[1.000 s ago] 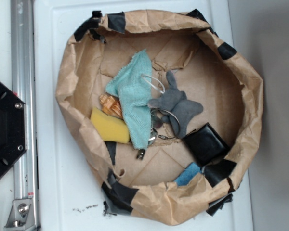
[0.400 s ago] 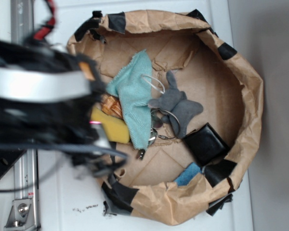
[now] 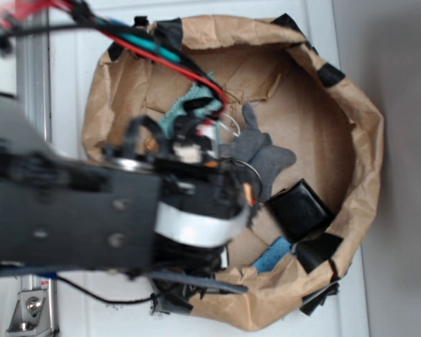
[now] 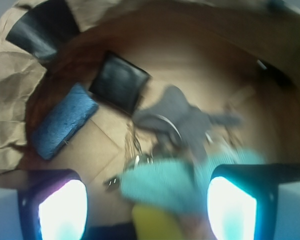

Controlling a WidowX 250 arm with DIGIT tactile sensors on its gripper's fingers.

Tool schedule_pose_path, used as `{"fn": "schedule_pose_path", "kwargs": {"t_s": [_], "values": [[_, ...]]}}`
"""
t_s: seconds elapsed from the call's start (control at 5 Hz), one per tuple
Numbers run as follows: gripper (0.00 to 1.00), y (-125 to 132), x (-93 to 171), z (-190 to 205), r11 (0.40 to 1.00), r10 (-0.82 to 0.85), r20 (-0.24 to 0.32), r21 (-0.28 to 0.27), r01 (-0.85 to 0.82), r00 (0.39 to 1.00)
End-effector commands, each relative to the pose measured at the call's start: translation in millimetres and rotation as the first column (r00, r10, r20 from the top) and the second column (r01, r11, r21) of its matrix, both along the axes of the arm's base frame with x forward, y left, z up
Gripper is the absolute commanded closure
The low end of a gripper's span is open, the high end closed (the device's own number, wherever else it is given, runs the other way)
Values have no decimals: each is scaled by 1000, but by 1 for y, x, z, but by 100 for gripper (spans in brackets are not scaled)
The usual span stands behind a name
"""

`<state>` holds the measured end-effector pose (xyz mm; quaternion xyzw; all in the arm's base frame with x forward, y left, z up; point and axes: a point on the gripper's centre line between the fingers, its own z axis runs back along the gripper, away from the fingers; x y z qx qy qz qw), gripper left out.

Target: Grab the gray animal.

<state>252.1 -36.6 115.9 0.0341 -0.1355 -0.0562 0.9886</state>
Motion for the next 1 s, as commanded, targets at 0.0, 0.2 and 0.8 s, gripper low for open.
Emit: {"fn": "schedule_pose_path", "kwargs": {"t_s": [0.0,0.2,0.8], "values": [[0,31,50,7,964,-261,48,60,258,964],[0,43,67,-7,985,-165,31,58,163,986],[0,37,52,-65,991,-22,-168,129,44,986]]}}
